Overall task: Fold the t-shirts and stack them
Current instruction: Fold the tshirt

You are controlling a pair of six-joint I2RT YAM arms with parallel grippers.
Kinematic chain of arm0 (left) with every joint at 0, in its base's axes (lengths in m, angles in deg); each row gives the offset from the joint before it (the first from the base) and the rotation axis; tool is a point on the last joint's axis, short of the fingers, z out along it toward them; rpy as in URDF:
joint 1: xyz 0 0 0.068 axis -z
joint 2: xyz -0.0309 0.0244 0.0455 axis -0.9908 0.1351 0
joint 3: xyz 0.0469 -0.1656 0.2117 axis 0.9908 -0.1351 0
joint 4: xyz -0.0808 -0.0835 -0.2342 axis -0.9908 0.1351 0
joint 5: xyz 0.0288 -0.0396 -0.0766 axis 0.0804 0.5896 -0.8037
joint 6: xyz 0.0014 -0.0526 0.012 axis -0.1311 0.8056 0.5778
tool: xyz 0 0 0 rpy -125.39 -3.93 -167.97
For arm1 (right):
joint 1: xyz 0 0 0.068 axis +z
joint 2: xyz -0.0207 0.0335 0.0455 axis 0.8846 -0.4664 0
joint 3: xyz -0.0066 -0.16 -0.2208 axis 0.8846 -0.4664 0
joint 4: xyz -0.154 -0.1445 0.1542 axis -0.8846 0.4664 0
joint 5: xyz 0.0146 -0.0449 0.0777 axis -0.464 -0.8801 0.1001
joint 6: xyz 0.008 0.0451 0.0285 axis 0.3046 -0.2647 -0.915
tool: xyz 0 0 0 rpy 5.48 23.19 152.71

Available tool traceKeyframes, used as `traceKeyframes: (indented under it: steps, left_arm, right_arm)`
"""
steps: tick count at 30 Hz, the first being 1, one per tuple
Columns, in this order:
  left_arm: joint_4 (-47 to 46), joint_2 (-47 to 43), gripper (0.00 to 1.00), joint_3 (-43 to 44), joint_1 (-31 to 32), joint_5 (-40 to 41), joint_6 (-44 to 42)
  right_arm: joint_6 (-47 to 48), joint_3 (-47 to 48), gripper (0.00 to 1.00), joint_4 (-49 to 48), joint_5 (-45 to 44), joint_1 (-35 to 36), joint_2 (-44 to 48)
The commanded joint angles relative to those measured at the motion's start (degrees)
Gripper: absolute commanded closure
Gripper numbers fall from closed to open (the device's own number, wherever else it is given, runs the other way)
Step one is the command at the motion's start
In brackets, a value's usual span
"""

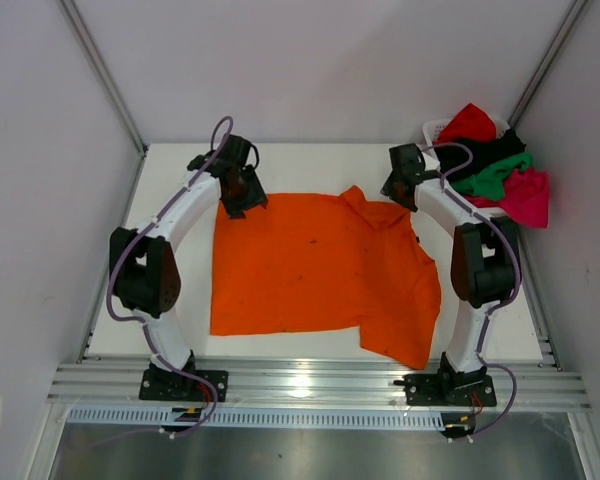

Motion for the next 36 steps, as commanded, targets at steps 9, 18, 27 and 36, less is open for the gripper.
traceKeyframes:
  steps: [9,18,27,36]
  left_arm:
    - [-0.4,-1.1,0.39,0.8,1.1,0.8,-1.4]
    - [-0.8,0.0,0.39,0.4,1.2,-0.2,-1.3]
    - [-0.8,0.8,0.39,0.4,1.2,0.0,-1.5]
    - [-0.6,1.4,0.39,0.4,1.3,-0.2,-1.5]
  right_arm:
    - [-8.9,-7.1,0.39,-8.0,28.8,-0.2,0.7]
    - [-9.4,-15.7,0.4,-10.4,27.2,-1.3,5.2]
    - [-9.2,-15.3,0.41,-9.8,26.7,-1.4,6.5]
    - [-9.1,-15.3,0.41,-9.3,25.2,-1.6,8.0]
